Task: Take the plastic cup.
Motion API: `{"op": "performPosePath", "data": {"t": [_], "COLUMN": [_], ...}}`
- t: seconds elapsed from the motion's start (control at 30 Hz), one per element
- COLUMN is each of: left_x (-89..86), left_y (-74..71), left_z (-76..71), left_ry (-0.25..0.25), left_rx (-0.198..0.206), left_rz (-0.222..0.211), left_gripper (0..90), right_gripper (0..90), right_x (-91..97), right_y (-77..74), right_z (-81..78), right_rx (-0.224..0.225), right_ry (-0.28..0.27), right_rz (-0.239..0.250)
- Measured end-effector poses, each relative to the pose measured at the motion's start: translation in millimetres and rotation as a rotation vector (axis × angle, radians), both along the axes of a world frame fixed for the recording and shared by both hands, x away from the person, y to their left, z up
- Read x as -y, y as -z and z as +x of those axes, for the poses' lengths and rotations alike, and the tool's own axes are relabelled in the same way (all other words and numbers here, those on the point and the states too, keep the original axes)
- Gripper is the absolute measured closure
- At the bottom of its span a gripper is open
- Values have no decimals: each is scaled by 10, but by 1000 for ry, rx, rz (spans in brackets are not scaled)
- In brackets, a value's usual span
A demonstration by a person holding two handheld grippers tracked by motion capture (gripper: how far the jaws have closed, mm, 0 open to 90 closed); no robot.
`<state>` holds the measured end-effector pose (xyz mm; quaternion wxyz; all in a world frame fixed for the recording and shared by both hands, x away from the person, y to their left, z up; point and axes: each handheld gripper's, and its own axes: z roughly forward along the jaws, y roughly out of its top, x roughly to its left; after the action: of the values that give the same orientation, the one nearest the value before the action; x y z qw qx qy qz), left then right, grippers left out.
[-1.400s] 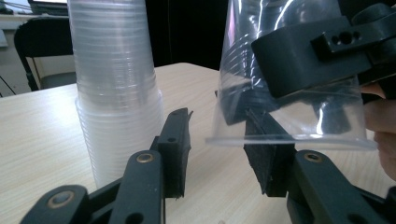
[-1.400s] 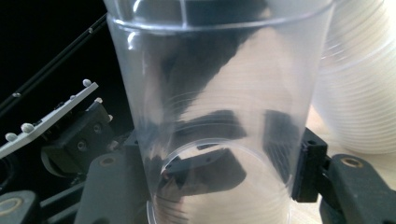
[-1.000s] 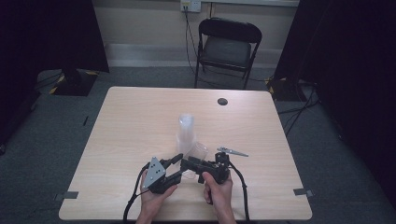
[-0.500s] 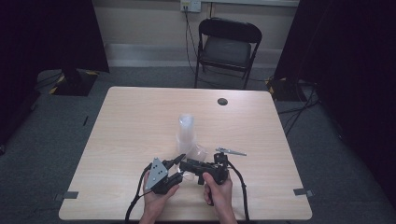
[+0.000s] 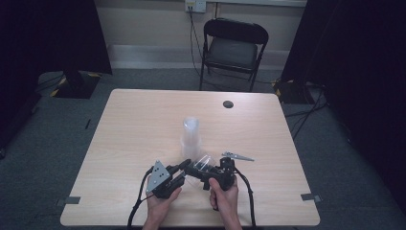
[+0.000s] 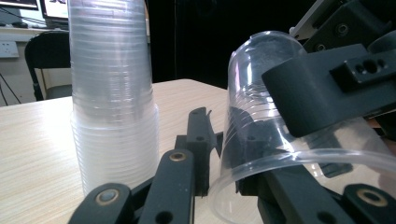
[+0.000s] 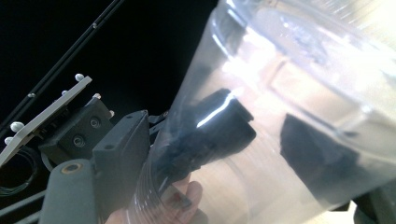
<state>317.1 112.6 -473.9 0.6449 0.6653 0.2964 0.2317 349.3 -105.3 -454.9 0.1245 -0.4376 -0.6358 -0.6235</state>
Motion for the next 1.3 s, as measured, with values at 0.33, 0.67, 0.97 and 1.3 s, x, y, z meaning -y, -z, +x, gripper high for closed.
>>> {"op": "performPosePath", "data": {"t": [0.33, 0.67, 0.97, 1.3], "left_x": [-46, -182, -305, -346], "left_y": [-2, -13, -53, -92], "left_z": [-3, 40, 64, 64], "left_ry": [3, -12, -26, 0], "left_rx": [-22, -44, -53, -88], "left_rz": [-17, -57, -94, -73], "left_gripper": [856, 890, 890, 890], "right_gripper": [189, 172, 189, 206], "right_x": [-4, 48, 102, 129], "right_y": [-21, -59, -37, -23], "right_z": [-23, -57, -56, -81], "right_rx": [12, 35, 49, 95], "right_ry": [-10, -22, -9, 12], "right_rz": [-5, 8, -15, -83]}}
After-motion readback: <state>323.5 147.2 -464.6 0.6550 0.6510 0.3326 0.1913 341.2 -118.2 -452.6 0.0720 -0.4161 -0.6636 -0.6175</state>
